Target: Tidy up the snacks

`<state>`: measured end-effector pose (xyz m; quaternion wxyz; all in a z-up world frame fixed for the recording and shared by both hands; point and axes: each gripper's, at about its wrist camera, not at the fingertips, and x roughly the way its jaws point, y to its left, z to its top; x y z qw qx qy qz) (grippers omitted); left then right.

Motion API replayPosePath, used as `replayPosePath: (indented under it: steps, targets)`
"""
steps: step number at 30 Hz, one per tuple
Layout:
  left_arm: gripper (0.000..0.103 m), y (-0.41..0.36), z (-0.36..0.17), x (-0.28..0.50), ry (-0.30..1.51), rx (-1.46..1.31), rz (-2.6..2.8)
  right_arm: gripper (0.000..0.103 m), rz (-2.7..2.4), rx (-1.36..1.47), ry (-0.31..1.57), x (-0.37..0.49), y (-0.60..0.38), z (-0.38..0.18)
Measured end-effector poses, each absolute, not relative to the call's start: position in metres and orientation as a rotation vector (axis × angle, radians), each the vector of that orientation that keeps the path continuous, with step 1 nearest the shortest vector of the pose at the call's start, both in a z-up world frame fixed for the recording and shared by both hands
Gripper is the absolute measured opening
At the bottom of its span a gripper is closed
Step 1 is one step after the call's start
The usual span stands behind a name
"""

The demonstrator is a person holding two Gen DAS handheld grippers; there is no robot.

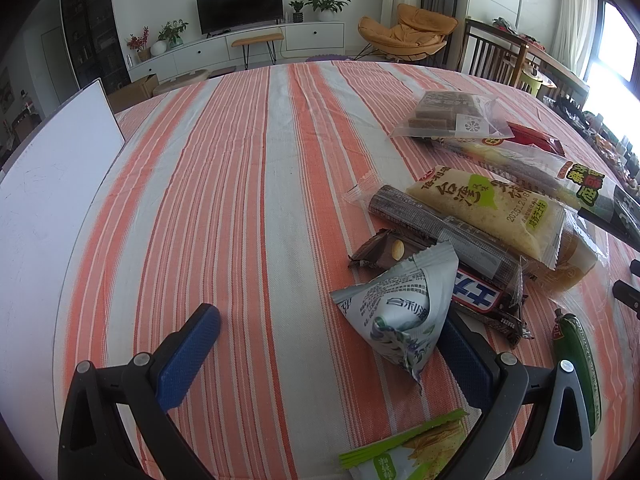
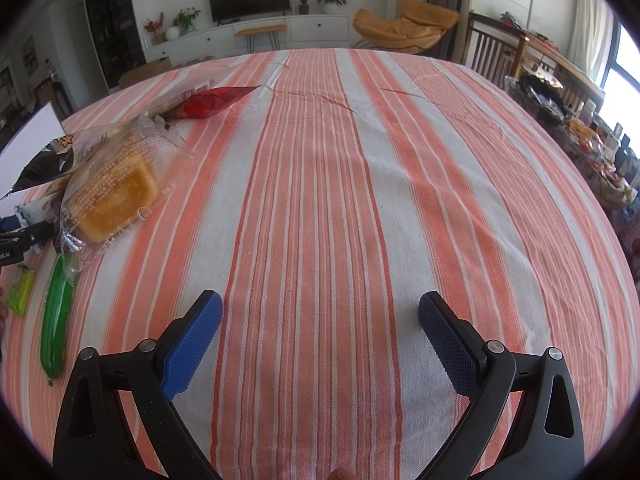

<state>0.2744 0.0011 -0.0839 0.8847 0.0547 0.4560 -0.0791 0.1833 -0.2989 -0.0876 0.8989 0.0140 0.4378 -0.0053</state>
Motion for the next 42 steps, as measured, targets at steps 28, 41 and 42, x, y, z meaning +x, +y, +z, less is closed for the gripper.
replayPosePath:
  steps: [28, 41, 42]
  targets:
    - [0.103, 0.028, -0.079, 0.197, 1.134, 0.101, -0.151, 0.100, -0.013, 0.030, 0.905, 0.183, -0.299, -0.088]
    - [0.049, -0.014, -0.067, 0.211, 1.093, 0.279, -0.394, 0.100, -0.014, 0.030, 0.904, 0.183, -0.299, -0.087]
    - [0.049, -0.011, -0.067, 0.211, 1.101, 0.258, -0.390, 0.100, -0.014, 0.030, 0.904, 0.183, -0.299, -0.088]
